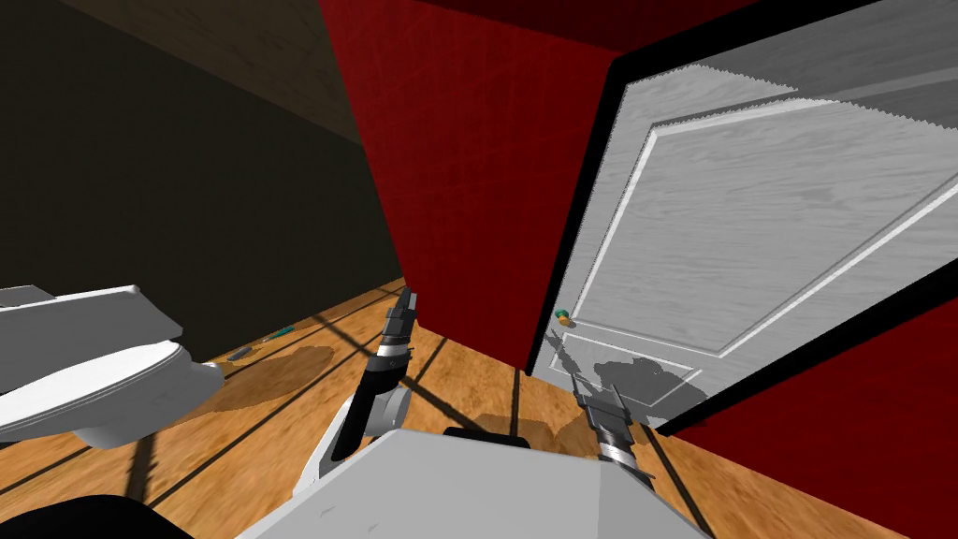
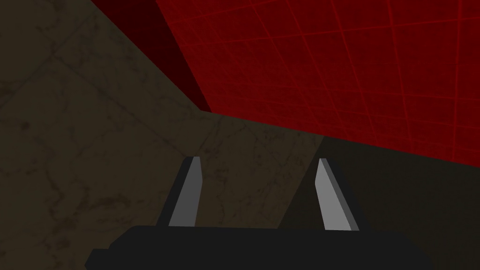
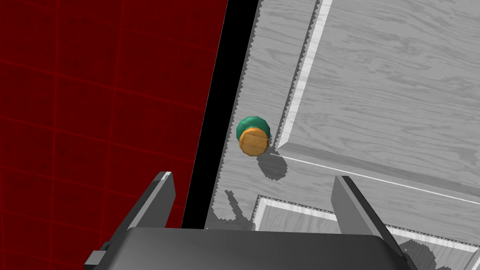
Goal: Pull the door open
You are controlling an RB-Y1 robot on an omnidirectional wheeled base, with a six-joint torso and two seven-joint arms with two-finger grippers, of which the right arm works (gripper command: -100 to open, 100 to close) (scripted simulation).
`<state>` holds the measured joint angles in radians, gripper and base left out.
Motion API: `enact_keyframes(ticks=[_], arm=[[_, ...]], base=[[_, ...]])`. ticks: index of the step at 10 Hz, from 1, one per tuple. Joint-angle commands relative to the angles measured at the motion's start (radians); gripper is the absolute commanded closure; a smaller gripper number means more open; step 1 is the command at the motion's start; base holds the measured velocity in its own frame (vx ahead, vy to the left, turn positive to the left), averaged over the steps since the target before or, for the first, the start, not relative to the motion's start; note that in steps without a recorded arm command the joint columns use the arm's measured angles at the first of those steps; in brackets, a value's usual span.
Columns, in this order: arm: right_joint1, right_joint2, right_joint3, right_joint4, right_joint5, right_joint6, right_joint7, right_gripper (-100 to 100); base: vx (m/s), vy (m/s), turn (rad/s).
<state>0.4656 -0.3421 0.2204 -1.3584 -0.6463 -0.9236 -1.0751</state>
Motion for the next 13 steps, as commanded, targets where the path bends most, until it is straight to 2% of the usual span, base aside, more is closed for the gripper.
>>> enact_keyframes(ticks=[1,11,13], arm=[[-0.007,-0.008,0.010,0.035,-0.018,-0.012,-0.035,-100],[-0.018,-0.063,0.057,0.189,-0.112,-0.067,-0.209,-100],[-0.022,-0.080,0.072,0.236,-0.141,-0.084,-0.262,-100]], base=[[0.104,-0.016,0.056],[0.094,-0.021,0.048],[0.166,-0.040,0.072]])
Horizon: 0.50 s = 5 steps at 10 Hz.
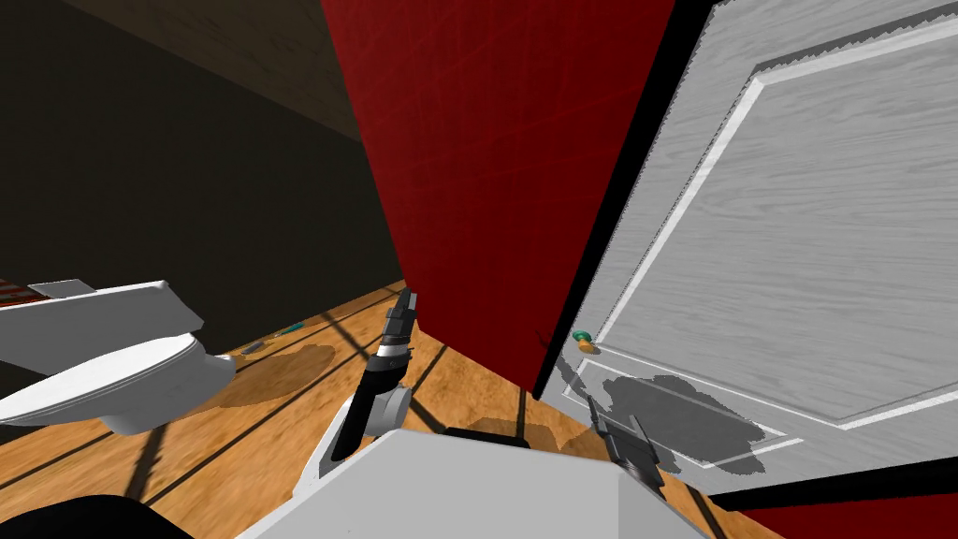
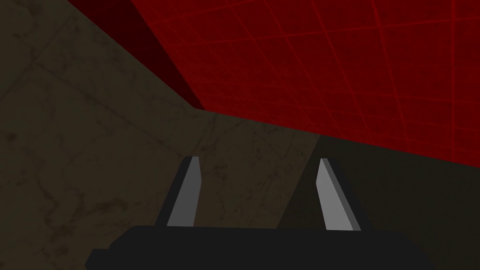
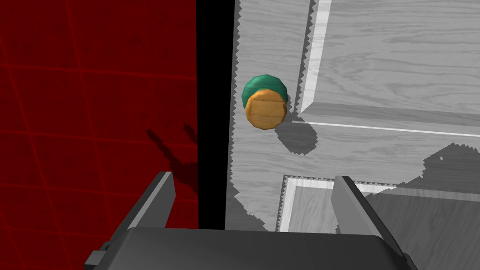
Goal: Pull the door open
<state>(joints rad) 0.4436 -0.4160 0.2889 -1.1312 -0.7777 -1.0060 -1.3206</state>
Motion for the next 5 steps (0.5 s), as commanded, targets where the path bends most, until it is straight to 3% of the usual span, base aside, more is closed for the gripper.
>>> enact_keyframes(ticks=[1,5], arm=[[-0.001,-0.010,0.007,0.020,-0.017,-0.006,-0.029,-100],[-0.005,-0.032,0.026,0.083,-0.055,-0.028,-0.100,-100]], base=[[0.146,-0.052,0.044],[0.140,-0.052,0.045]])
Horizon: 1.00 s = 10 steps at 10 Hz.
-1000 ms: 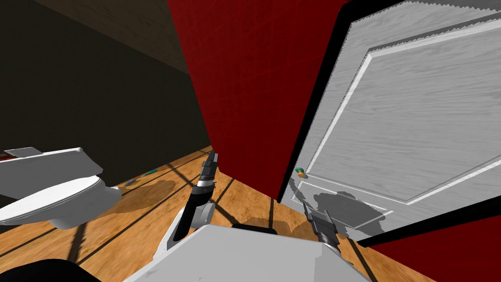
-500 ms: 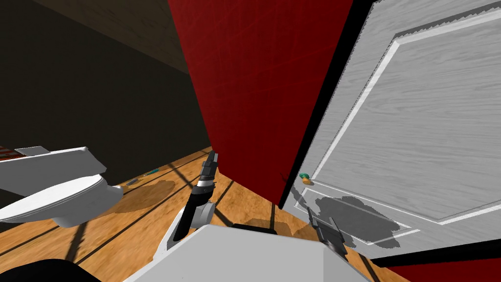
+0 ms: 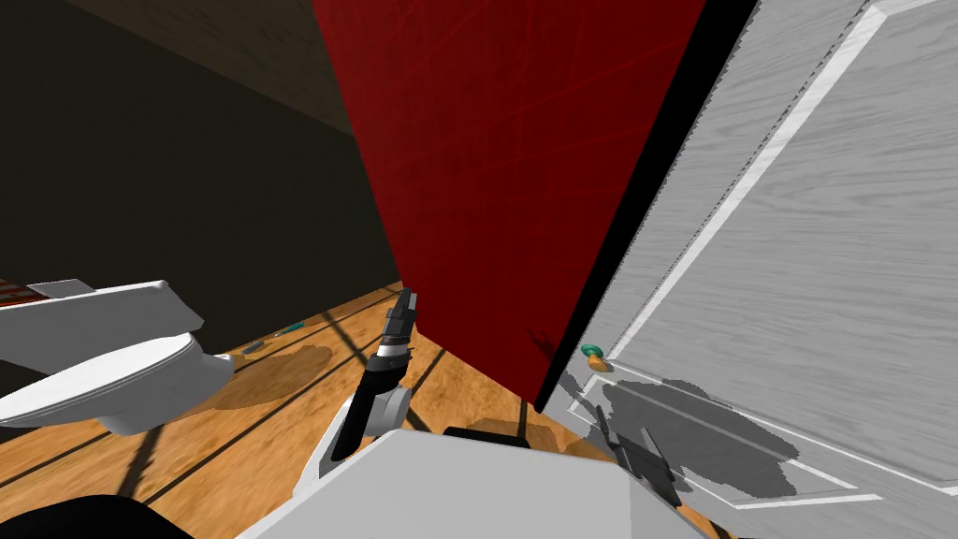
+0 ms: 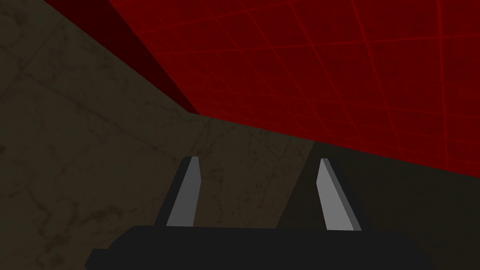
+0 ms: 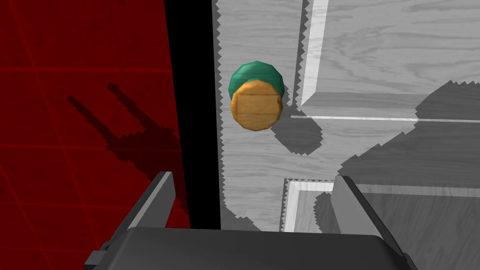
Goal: Pull the door open
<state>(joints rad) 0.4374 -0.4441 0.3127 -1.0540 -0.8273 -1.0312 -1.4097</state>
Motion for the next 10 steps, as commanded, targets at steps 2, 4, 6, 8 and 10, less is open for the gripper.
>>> enact_keyframes(ticks=[2,4,6,8,10], arm=[[-0.010,0.004,-0.005,0.007,-0.002,0.006,0.000,-100],[-0.022,0.009,-0.012,0.012,-0.004,0.015,0.005,-100],[-0.039,0.016,-0.022,0.021,-0.006,0.028,0.011,-100],[-0.053,0.022,-0.031,0.028,-0.008,0.040,0.017,-100],[-0.055,0.023,-0.032,0.028,-0.008,0.041,0.018,-100]], base=[[0.089,-0.044,0.019],[0.168,-0.089,0.033],[0.197,-0.120,0.040],[0.171,-0.114,0.037],[0.137,-0.055,0.017]])
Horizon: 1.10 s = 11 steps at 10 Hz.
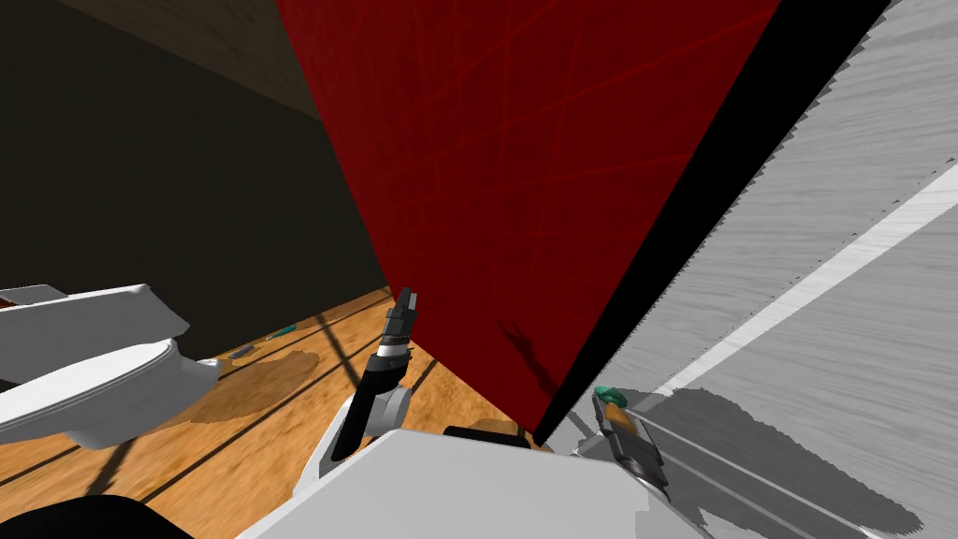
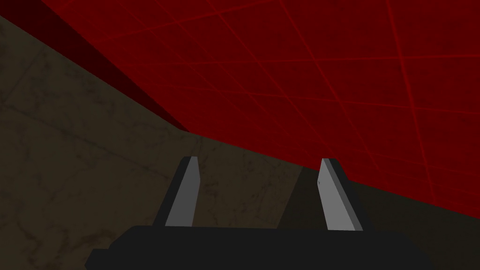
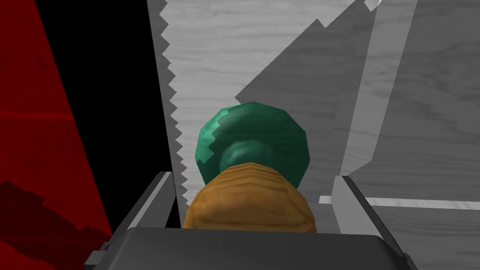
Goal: Pull the door open
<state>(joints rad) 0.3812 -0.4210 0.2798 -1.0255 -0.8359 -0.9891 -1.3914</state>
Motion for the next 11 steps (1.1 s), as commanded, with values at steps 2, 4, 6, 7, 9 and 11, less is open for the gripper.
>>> enact_keyframes(ticks=[2,4,6,7,9,11], arm=[[0.001,0.000,0.001,0.000,0.000,-0.001,-0.001,100],[0.001,0.000,0.001,0.000,0.000,-0.001,-0.001,100],[0.001,0.000,0.001,0.000,0.000,-0.001,-0.001,100],[0.007,-0.009,0.017,0.001,0.009,-0.007,-0.013,100],[0.013,-0.019,0.032,0.001,0.018,-0.017,-0.026,100],[0.022,-0.036,0.055,0.000,0.032,-0.033,-0.047,100]], base=[[-0.022,0.006,0.000],[-0.020,0.007,0.001],[-0.004,0.002,-0.001],[-0.119,0.008,0.089],[-0.178,0.011,0.072],[-0.222,-0.016,0.103]])
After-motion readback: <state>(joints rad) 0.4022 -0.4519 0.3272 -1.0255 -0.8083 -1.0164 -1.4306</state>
